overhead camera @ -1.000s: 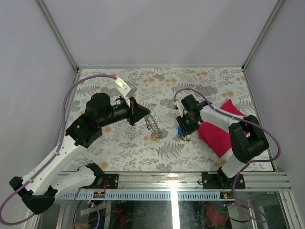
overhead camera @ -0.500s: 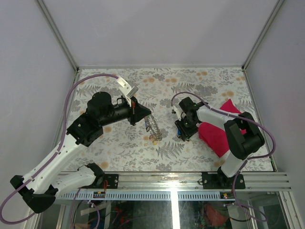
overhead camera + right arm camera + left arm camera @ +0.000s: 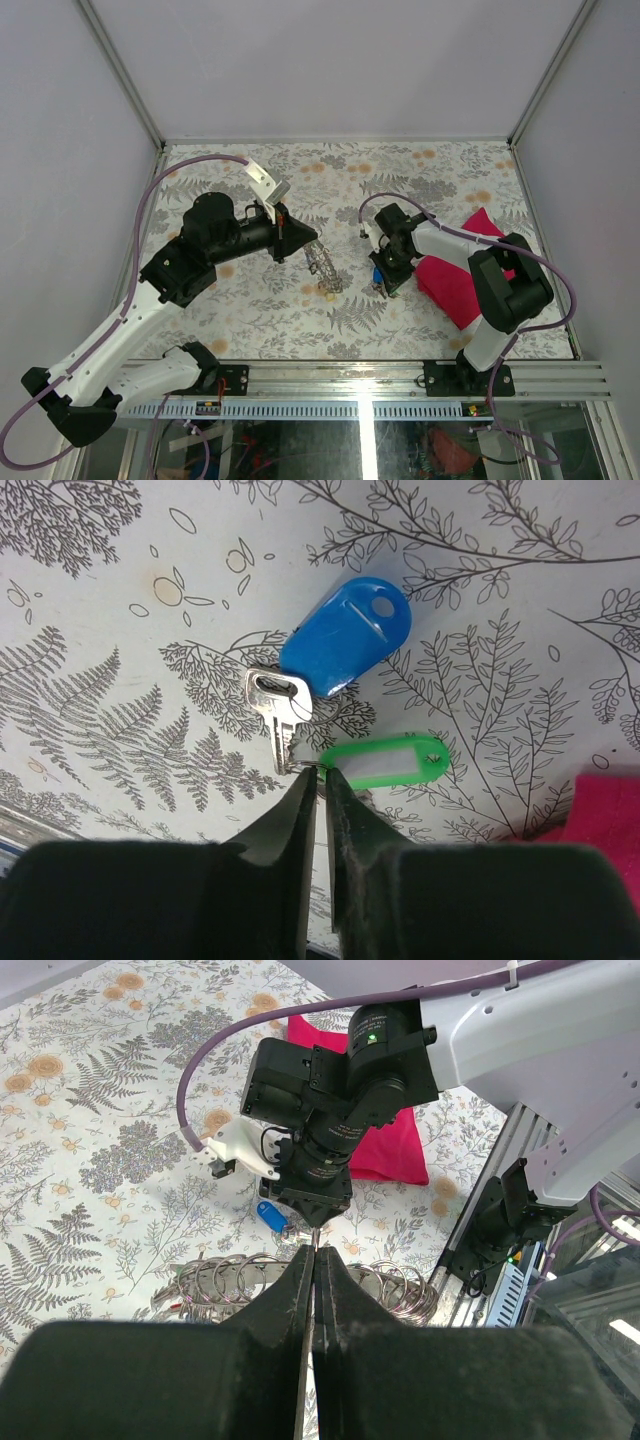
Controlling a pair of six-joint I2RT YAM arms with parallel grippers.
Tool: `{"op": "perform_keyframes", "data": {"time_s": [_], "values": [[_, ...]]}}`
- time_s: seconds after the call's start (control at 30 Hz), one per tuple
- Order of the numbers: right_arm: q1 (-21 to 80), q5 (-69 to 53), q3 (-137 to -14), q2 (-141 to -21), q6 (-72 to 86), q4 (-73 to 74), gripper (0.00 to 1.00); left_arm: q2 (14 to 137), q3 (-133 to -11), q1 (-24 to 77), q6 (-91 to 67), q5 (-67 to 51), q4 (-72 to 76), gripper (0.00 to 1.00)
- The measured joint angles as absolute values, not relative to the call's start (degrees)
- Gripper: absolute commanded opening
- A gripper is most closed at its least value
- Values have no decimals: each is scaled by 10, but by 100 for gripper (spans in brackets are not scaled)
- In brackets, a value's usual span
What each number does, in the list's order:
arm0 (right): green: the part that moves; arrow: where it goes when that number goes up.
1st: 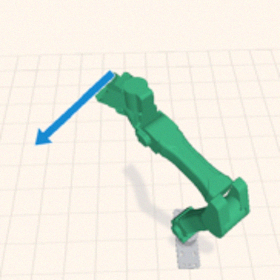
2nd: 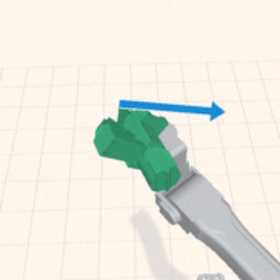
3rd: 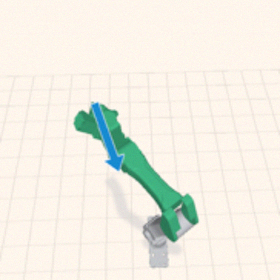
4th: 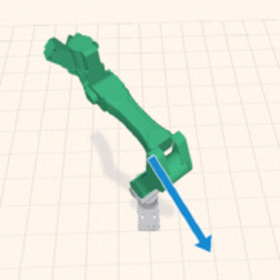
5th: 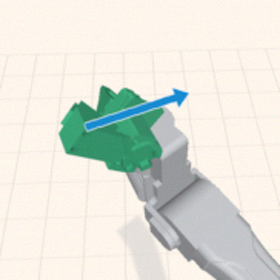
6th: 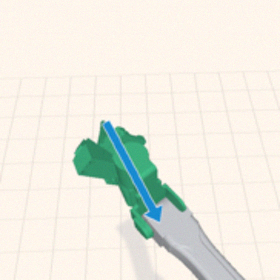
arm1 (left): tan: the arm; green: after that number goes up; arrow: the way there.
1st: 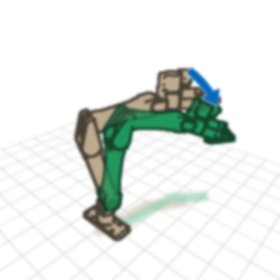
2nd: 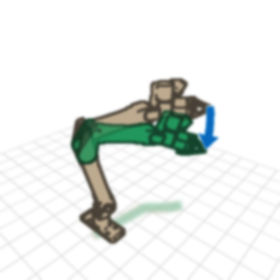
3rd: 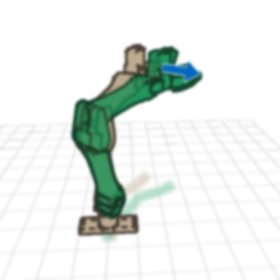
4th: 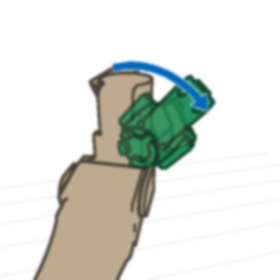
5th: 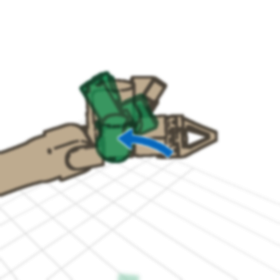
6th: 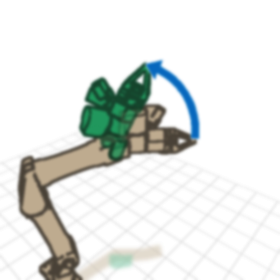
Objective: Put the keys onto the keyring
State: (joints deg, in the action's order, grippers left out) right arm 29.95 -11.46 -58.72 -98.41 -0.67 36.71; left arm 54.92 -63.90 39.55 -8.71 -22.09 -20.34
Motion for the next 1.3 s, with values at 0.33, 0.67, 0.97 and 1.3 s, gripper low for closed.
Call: {"op": "perform_keyframes", "data": {"time_s": [0.33, 0.67, 0.97, 1.3], "values": [[300, -116, -587, -966, 16, 345, 0, 549, -639, 396, -87, -221, -204, 0], [300, -108, -587, -945, 13, 333, 44, 549, -639, 396, -87, -221, -206, 0], [332, -112, -592, -958, -17, 349, 46, 550, -639, 396, -87, -221, -206, 0], [334, -86, -593, -979, -27, 356, 44, 550, -639, 396, -87, -222, -206, 0]]}}
